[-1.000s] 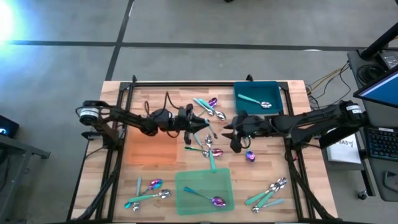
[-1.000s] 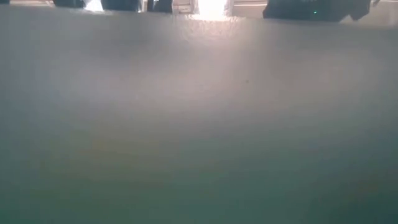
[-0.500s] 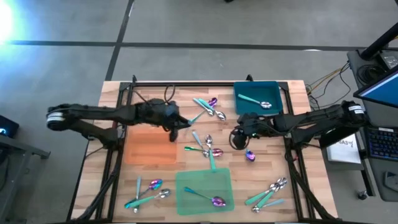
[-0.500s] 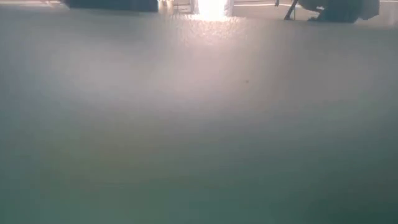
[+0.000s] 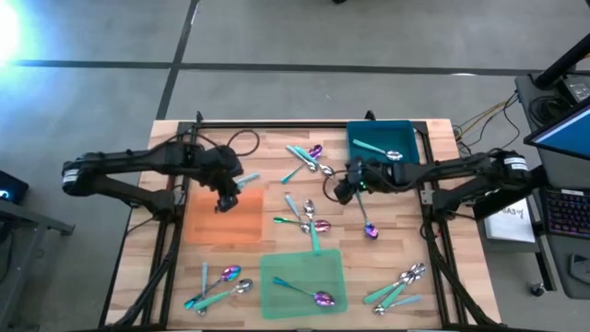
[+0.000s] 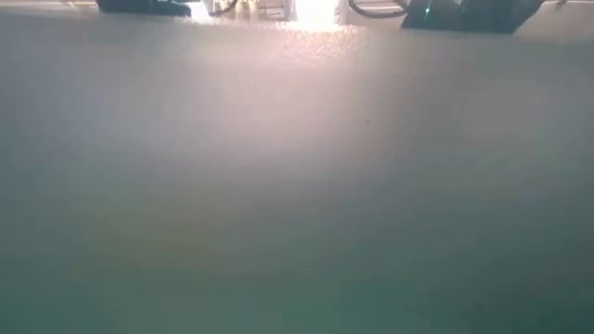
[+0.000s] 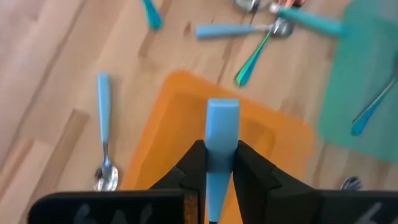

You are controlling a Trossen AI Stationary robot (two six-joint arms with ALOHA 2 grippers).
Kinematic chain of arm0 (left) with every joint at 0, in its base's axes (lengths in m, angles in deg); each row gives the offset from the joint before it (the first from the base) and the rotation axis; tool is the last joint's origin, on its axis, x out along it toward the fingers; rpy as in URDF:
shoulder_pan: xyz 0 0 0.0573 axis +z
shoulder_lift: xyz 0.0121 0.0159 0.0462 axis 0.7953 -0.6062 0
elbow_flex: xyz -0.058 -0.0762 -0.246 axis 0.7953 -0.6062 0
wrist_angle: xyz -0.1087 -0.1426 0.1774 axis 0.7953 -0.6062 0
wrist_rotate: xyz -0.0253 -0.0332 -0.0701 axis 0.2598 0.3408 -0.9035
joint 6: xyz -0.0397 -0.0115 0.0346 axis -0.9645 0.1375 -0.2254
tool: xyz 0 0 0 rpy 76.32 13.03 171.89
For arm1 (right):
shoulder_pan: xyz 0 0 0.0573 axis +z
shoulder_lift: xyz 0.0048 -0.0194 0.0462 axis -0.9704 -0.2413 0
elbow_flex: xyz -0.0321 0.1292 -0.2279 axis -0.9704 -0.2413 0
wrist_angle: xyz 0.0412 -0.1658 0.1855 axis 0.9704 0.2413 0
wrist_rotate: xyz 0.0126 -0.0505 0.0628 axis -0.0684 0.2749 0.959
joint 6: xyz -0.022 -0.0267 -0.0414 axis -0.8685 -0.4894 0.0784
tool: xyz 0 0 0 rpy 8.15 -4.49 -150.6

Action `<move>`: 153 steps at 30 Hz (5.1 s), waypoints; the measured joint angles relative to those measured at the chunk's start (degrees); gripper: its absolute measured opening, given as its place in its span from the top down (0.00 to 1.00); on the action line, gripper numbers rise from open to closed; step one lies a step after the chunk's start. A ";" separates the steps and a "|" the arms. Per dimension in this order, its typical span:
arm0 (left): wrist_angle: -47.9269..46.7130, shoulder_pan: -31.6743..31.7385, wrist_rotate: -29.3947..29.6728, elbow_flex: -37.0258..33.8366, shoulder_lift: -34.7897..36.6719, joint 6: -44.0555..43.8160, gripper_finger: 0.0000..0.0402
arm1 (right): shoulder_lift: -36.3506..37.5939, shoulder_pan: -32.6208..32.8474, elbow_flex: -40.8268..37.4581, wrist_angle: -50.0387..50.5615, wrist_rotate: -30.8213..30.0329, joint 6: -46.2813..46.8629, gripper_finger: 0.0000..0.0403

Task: Sort silverware by color (type)
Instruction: Put the blue spoon into the orange bin, then put the top center green spoon into the blue bin

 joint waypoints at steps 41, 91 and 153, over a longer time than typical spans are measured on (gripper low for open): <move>10.00 -0.27 -1.42 -7.09 -3.77 7.36 0.58 | -30.38 -11.33 26.24 11.83 5.23 -12.95 0.64; 12.83 -0.52 -1.49 -7.11 -3.75 7.39 0.58 | -34.59 -16.79 28.64 9.97 12.83 -16.95 0.66; 40.33 -5.56 -3.52 -15.66 -3.75 2.08 0.58 | -12.06 -24.73 22.31 38.90 -7.23 -18.41 0.97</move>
